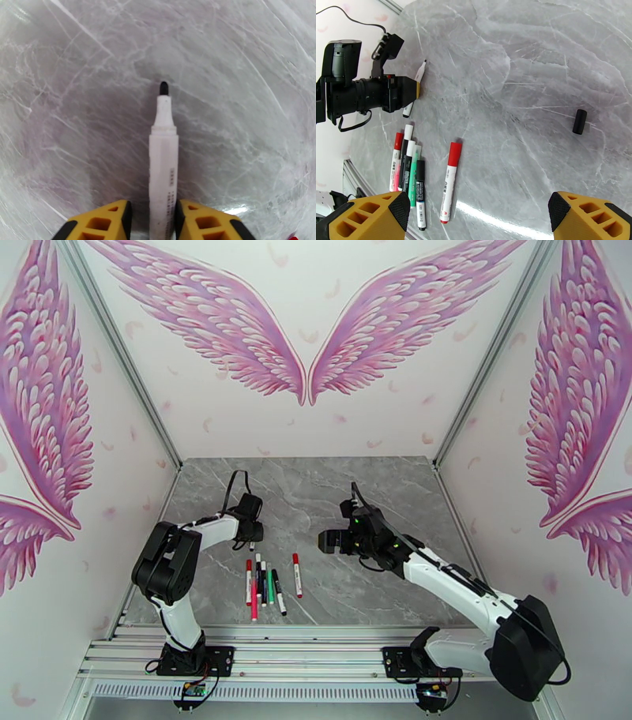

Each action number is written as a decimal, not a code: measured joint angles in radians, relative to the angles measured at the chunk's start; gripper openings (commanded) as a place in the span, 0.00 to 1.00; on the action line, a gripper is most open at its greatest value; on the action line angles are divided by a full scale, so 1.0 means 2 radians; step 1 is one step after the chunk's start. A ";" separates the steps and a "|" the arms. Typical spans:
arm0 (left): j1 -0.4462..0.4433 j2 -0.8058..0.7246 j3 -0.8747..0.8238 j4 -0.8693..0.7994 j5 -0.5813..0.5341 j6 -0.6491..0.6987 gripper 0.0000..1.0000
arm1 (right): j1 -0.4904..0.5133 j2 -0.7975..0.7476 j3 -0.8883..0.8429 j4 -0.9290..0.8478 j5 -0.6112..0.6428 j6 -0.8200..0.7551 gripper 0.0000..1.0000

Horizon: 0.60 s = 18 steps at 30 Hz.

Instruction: Open the pen caps

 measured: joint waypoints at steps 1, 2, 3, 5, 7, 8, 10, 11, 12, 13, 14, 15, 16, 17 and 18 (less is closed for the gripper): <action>0.000 0.000 0.000 0.000 0.001 0.000 0.37 | 0.000 -0.005 0.000 0.000 0.000 0.000 0.99; 0.000 0.000 0.000 0.000 0.001 0.000 0.37 | 0.000 -0.009 0.000 0.000 0.001 0.000 0.99; 0.001 0.000 0.000 0.000 0.002 0.001 0.37 | 0.000 -0.013 0.000 0.000 0.002 0.000 0.99; 0.002 0.000 0.000 0.000 0.005 0.002 0.37 | 0.000 -0.019 0.000 0.000 0.004 -0.001 0.99; 0.003 0.000 0.000 0.000 0.008 0.002 0.37 | 0.000 -0.022 0.000 0.000 0.006 -0.003 0.99; 0.003 0.000 0.000 0.000 0.010 0.002 0.37 | 0.000 -0.023 0.000 0.000 0.006 -0.005 0.99; 0.003 0.000 0.000 0.000 0.010 0.002 0.40 | 0.000 -0.023 0.000 -0.003 0.007 -0.011 0.99; 0.003 0.000 0.000 0.000 0.010 0.002 0.40 | 0.000 -0.024 0.000 -0.003 0.007 -0.015 0.99; 0.003 0.000 0.000 0.001 0.012 0.002 0.42 | 0.000 -0.026 0.000 -0.003 0.008 -0.018 0.99; 0.003 0.000 0.000 0.001 0.012 0.001 0.43 | 0.000 -0.028 0.000 -0.003 0.008 -0.021 0.99; 0.003 -0.001 0.000 0.001 0.014 0.001 0.44 | 0.000 -0.031 0.000 -0.004 0.010 -0.024 0.99; 0.003 -0.002 0.000 0.001 0.015 0.001 0.44 | 0.000 -0.033 0.000 -0.003 0.011 -0.027 0.99; 0.003 -0.004 0.000 -0.001 0.018 0.000 0.44 | 0.000 -0.037 0.000 -0.003 0.013 -0.030 0.99; 0.003 -0.006 0.000 -0.003 0.019 -0.001 0.44 | 0.000 -0.039 0.000 -0.003 0.013 -0.032 0.99; 0.003 -0.011 0.000 -0.007 0.020 -0.001 0.44 | 0.000 -0.041 0.000 -0.003 0.015 -0.034 0.99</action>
